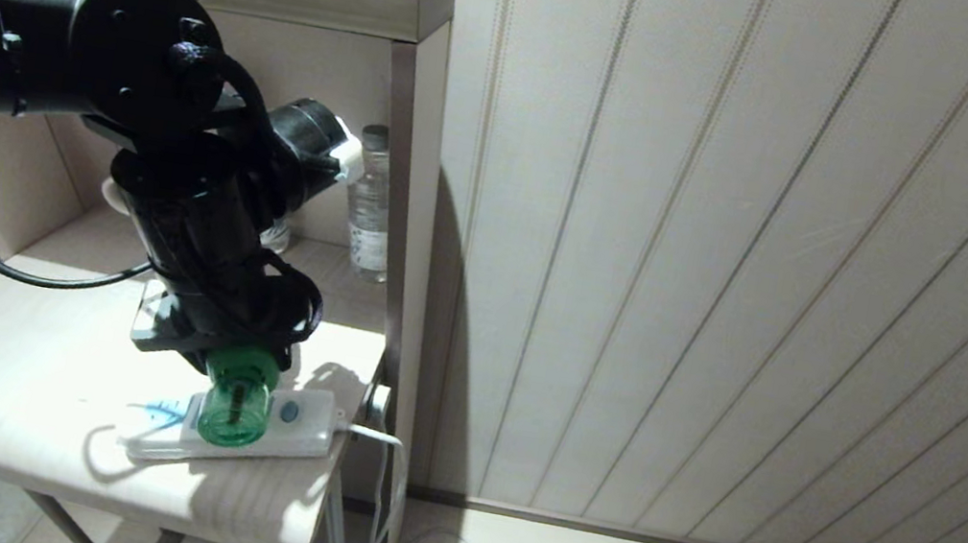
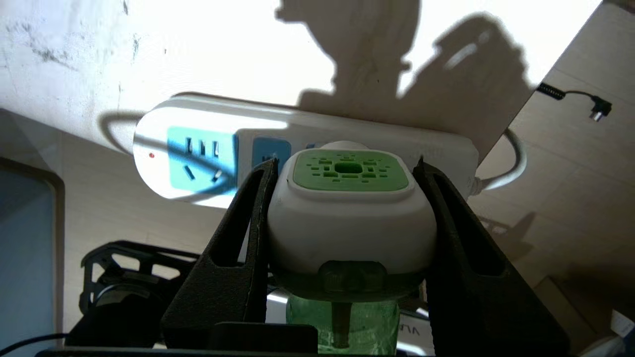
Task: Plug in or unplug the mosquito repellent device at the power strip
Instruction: Insert the plug into the socket, then hold the socket with your right hand and unplug it with your left hand
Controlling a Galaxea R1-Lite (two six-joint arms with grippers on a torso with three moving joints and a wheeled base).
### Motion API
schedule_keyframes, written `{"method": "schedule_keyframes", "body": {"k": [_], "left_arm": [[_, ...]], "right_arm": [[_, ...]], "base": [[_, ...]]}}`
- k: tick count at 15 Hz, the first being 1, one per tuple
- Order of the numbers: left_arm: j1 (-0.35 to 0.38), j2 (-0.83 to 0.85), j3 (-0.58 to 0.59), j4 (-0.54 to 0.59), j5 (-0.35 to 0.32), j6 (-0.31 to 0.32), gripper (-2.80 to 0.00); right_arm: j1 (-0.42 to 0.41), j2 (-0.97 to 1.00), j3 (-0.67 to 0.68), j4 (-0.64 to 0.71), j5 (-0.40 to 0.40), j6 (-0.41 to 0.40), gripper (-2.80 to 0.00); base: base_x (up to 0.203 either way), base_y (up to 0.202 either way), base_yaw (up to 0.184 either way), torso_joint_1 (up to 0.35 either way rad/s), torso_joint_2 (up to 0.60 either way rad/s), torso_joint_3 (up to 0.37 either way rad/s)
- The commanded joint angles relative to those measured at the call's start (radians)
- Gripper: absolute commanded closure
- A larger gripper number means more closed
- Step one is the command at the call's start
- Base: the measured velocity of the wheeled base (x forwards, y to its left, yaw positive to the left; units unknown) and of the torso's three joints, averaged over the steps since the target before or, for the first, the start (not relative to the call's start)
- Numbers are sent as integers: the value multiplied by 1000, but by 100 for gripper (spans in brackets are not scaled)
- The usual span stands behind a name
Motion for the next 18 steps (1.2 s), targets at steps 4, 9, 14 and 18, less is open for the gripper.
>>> {"method": "schedule_keyframes", "body": {"k": [4, 9, 14, 18], "left_arm": [[0, -31, 0, -4, 5, 3, -280], [0, -56, -1, 2, 6, 2, -280], [-6, -160, -13, 4, 6, 18, -280], [-14, -327, 8, 5, 6, 85, -280]], "right_arm": [[0, 1, 0, 0, 0, 0, 0], [0, 1, 0, 0, 0, 0, 0], [0, 1, 0, 0, 0, 0, 0], [0, 1, 0, 0, 0, 0, 0]], "base": [[0, 0, 0, 0, 0, 0], [0, 0, 0, 6, 3, 0], [0, 0, 0, 0, 0, 0], [0, 0, 0, 0, 0, 0]]}}
